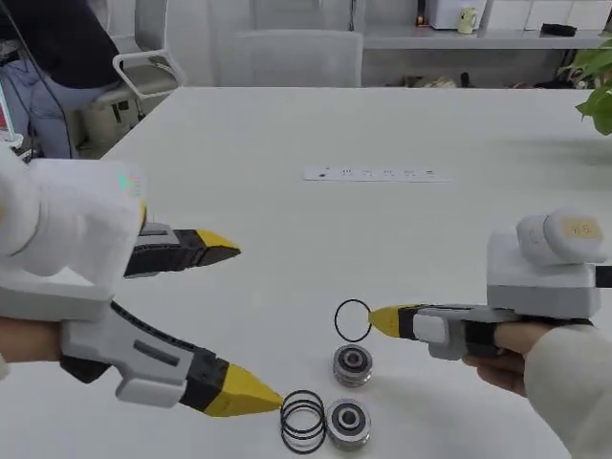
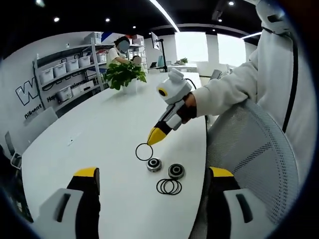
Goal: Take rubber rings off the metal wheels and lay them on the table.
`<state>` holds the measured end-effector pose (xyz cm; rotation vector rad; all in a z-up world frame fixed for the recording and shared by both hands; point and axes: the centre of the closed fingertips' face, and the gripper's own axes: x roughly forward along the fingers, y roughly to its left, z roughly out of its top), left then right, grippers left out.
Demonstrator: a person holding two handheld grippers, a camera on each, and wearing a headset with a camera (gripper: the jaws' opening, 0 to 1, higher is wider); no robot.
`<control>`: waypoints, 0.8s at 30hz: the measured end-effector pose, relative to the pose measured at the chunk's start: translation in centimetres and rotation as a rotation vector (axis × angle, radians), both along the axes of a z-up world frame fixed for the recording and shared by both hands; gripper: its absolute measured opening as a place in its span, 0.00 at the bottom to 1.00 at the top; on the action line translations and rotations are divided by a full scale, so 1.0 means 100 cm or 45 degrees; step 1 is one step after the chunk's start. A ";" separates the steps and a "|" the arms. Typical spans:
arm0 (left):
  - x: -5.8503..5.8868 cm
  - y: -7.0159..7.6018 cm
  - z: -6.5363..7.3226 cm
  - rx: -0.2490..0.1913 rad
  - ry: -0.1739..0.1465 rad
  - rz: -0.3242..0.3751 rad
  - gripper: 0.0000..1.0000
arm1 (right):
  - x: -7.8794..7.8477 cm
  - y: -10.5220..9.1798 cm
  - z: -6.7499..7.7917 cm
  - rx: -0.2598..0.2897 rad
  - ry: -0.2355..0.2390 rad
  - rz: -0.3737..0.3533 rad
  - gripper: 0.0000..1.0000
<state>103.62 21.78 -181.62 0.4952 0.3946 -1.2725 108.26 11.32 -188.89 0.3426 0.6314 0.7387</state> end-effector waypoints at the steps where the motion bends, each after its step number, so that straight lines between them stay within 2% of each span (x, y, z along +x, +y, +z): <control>1: 0.000 0.003 0.001 -0.002 0.003 0.015 0.86 | -0.001 0.002 0.001 0.010 0.002 0.005 0.00; 6: -0.002 0.021 0.003 -0.041 0.015 0.088 0.86 | -0.003 0.009 0.005 0.028 -0.003 0.032 0.00; 9: -0.007 0.034 -0.006 -0.063 0.055 0.153 0.87 | -0.006 0.014 0.010 0.054 -0.007 0.047 0.00; 14: -0.015 0.052 -0.026 -0.053 0.108 0.236 0.86 | -0.010 0.023 0.017 0.092 -0.003 0.071 0.00; 17: -0.026 0.060 -0.044 -0.045 0.187 0.275 0.86 | -0.015 0.029 0.021 0.120 0.003 0.089 0.00; 19: -0.031 0.063 -0.053 -0.037 0.210 0.285 0.86 | -0.018 0.034 0.024 0.131 0.003 0.105 0.00; 20: -0.034 0.063 -0.056 -0.040 0.230 0.291 0.86 | -0.019 0.036 0.024 0.133 0.004 0.114 0.00; 21: -0.039 0.061 -0.059 -0.063 0.270 0.301 0.87 | -0.021 0.039 0.024 0.135 0.005 0.127 0.00; 22: -0.041 0.060 -0.060 -0.073 0.288 0.308 0.87 | -0.023 0.041 0.025 0.135 0.006 0.136 0.00; 24: -0.041 0.059 -0.063 -0.080 0.298 0.321 0.86 | -0.028 0.046 0.024 0.139 0.017 0.158 0.00</control>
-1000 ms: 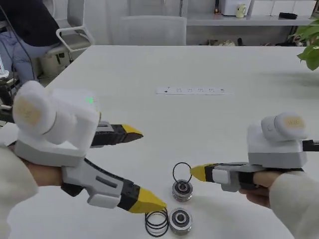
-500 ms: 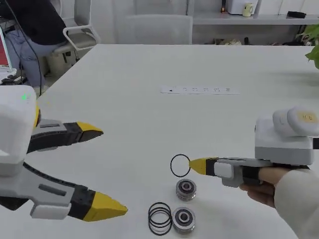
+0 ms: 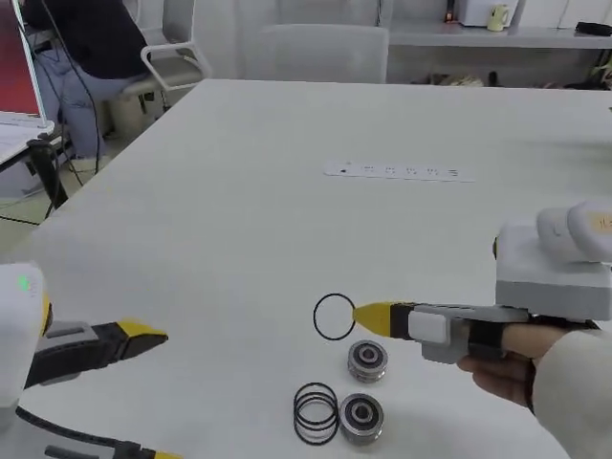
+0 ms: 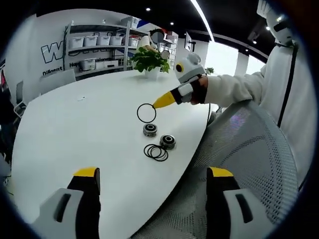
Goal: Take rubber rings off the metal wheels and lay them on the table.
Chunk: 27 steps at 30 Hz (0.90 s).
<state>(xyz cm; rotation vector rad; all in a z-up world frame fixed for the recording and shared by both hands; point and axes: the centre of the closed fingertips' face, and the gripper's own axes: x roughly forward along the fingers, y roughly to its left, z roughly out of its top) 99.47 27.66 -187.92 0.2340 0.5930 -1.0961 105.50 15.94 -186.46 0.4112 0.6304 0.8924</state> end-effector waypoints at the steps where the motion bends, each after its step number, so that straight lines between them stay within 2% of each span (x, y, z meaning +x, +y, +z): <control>1: 0.000 -0.001 0.001 -0.005 0.002 0.006 0.86 | -0.002 0.003 0.000 -0.003 -0.006 0.017 0.00; 4: 0.004 -0.001 0.004 -0.025 -0.004 0.034 0.85 | -0.008 0.010 -0.002 -0.012 0.000 0.052 0.00; 9: 0.001 -0.002 0.000 -0.012 0.008 0.029 0.84 | -0.020 0.022 -0.010 -0.044 0.023 0.124 0.00; 17: 0.002 0.001 -0.003 0.003 0.025 0.050 0.81 | -0.046 0.039 -0.039 -0.213 0.028 0.317 0.00; 19: 0.002 0.003 -0.005 0.020 0.033 0.061 0.81 | -0.052 0.043 -0.045 -0.237 0.036 0.355 0.00; 27: 0.000 0.002 -0.007 0.025 0.051 0.053 0.78 | -0.065 0.045 -0.067 -0.366 0.031 0.458 0.00</control>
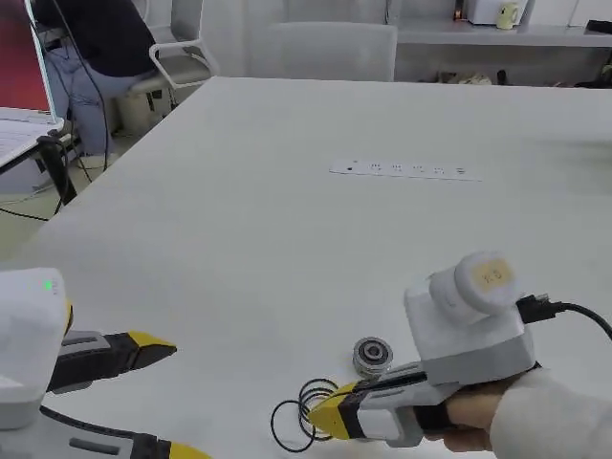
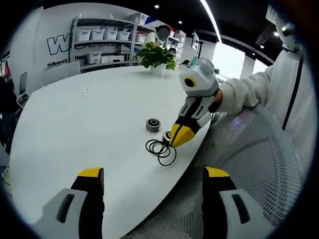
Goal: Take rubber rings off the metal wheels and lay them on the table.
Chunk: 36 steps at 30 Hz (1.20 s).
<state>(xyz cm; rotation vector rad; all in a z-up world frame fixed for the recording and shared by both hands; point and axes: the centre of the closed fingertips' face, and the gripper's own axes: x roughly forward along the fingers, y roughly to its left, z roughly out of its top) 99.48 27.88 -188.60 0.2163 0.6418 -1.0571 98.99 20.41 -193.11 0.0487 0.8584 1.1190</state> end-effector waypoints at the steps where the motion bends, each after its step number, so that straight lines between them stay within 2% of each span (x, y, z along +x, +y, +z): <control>1: 0.000 0.000 0.000 -0.002 0.002 0.002 0.78 | 0.000 -0.002 -0.004 -0.031 -0.004 0.007 0.00; 6: 0.000 0.000 -0.002 -0.004 0.023 0.010 0.77 | 0.001 -0.006 -0.008 -0.063 -0.024 0.010 0.00; 10: 0.000 0.000 -0.002 -0.001 0.017 0.007 0.77 | 0.006 -0.010 -0.011 -0.100 -0.057 -0.005 0.00; 13: 0.000 0.000 -0.003 0.004 0.020 0.007 0.76 | 0.009 -0.011 -0.010 -0.093 -0.076 -0.015 0.00; 20: -0.002 0.000 -0.004 0.010 0.025 -0.008 0.74 | 0.015 -0.015 -0.011 -0.127 -0.122 -0.024 0.02; 23: -0.001 0.000 -0.003 0.002 0.022 -0.004 0.74 | 0.019 -0.017 -0.009 -0.113 -0.127 -0.049 0.06; 28: -0.002 -0.001 -0.003 0.001 0.023 -0.008 0.75 | 0.023 -0.020 -0.003 -0.097 -0.131 -0.073 0.06; 36: -0.001 -0.002 -0.001 -0.019 0.020 -0.007 0.78 | 0.035 -0.025 0.018 -0.032 -0.180 -0.133 0.08</control>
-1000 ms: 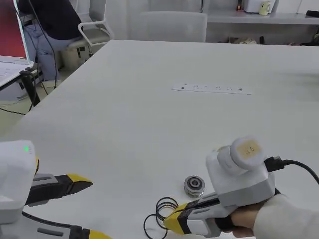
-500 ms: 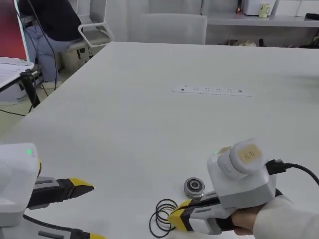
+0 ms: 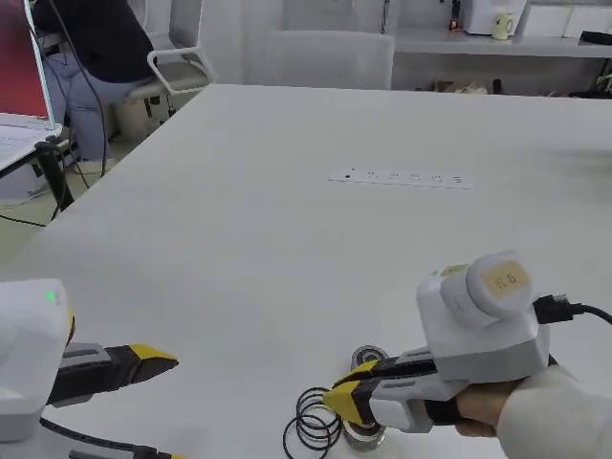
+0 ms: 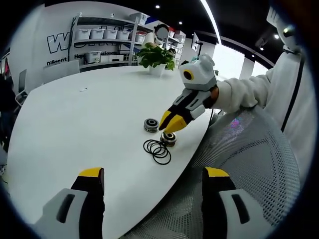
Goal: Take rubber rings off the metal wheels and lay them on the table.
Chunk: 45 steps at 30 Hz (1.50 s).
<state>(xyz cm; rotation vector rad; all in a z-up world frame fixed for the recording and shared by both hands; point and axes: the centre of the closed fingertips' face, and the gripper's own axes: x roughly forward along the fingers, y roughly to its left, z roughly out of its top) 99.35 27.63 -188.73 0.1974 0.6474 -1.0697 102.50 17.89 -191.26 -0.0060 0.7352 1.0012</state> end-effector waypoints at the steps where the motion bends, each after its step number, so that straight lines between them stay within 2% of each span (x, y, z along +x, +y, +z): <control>1: 0.000 0.000 0.000 -0.002 -0.001 0.000 0.79 | 0.001 -0.001 0.003 0.015 -0.002 -0.007 0.10; 5: 0.000 -0.001 0.001 -0.011 -0.002 -0.001 0.80 | 0.007 -0.004 0.016 0.048 -0.039 -0.029 0.16; 13: -0.001 -0.003 0.002 -0.022 -0.004 -0.011 0.81 | 0.011 -0.010 0.039 0.072 -0.123 -0.040 0.36; 16: -0.001 -0.003 0.003 -0.026 -0.006 -0.010 0.81 | 0.010 -0.011 0.044 0.053 -0.165 -0.017 0.44; 18: -0.001 -0.003 0.003 -0.028 -0.007 -0.010 0.82 | 0.009 -0.014 0.047 0.022 -0.213 0.007 0.50; 23: -0.001 -0.003 0.003 -0.030 -0.007 -0.014 0.82 | 0.001 -0.025 0.051 0.021 -0.214 0.021 0.63; 25: -0.002 -0.004 0.003 -0.033 -0.007 -0.017 0.82 | -0.002 -0.033 0.053 0.022 -0.211 0.002 0.69; 32: -0.002 -0.004 0.004 -0.038 -0.011 -0.022 0.82 | -0.007 -0.061 0.066 0.062 -0.241 -0.091 0.81; 35: -0.002 -0.004 0.004 -0.037 -0.011 -0.025 0.82 | -0.014 -0.071 0.065 0.066 -0.247 -0.101 0.85; 40: -0.002 -0.004 0.005 -0.044 -0.014 -0.022 0.82 | -0.030 -0.091 0.054 0.049 -0.222 -0.120 0.88; 45: -0.003 -0.005 0.005 -0.045 -0.013 -0.026 0.82 | -0.044 -0.111 0.037 -0.004 -0.168 -0.142 0.87</control>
